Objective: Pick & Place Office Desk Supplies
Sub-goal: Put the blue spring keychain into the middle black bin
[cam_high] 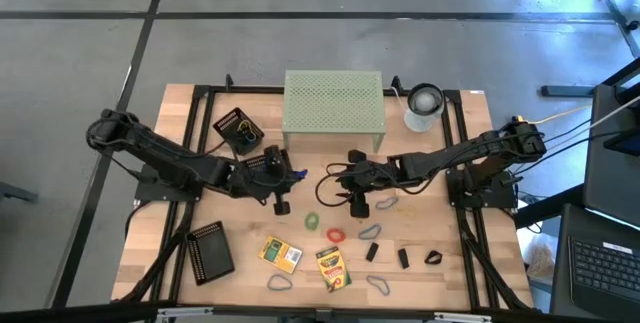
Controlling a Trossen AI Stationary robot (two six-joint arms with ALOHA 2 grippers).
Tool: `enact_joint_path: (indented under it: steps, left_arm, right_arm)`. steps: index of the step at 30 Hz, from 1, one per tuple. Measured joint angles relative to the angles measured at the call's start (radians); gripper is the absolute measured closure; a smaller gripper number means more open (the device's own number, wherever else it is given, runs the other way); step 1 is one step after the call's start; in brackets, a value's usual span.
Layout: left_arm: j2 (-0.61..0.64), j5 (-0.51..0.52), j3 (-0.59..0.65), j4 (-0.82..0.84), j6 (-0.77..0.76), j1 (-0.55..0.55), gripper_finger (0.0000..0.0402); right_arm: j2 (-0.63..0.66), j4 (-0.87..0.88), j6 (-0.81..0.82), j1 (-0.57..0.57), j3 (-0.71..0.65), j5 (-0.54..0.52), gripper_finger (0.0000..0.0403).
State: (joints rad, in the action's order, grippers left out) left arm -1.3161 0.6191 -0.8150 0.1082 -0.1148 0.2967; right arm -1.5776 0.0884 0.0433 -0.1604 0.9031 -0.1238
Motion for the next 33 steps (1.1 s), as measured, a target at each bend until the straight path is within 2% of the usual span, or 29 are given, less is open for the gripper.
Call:
enact_joint_path:
  steps: [7, 13, 20, 26, 33]
  left_arm:
    - [0.026, 0.146, 0.0, 0.273, -0.221, 0.018, 0.0373]
    - [0.026, 0.122, 0.0, 0.47, -0.411, 0.018, 0.0373]
    - [0.014, 0.077, 0.0, 0.59, -0.553, -0.001, 0.0373]
    - [0.006, 0.073, 0.059, 0.574, -0.581, -0.036, 0.0373]
    - [0.006, -0.026, 0.15, 0.483, -0.582, -0.092, 0.0373]
  right_arm:
    - [0.0, -0.006, -0.006, 0.0, 0.0, 0.0, 0.0211]
    - [0.0, -0.017, -0.009, 0.0, 0.0, 0.0, 0.0211]
    - [0.0, -0.053, -0.033, 0.0, 0.0, 0.0, 0.021]
    - [0.0, -0.052, -0.029, 0.0, 0.0, 0.0, 0.021]
    - [0.0, -0.052, -0.03, 0.0, 0.0, 0.0, 0.021]
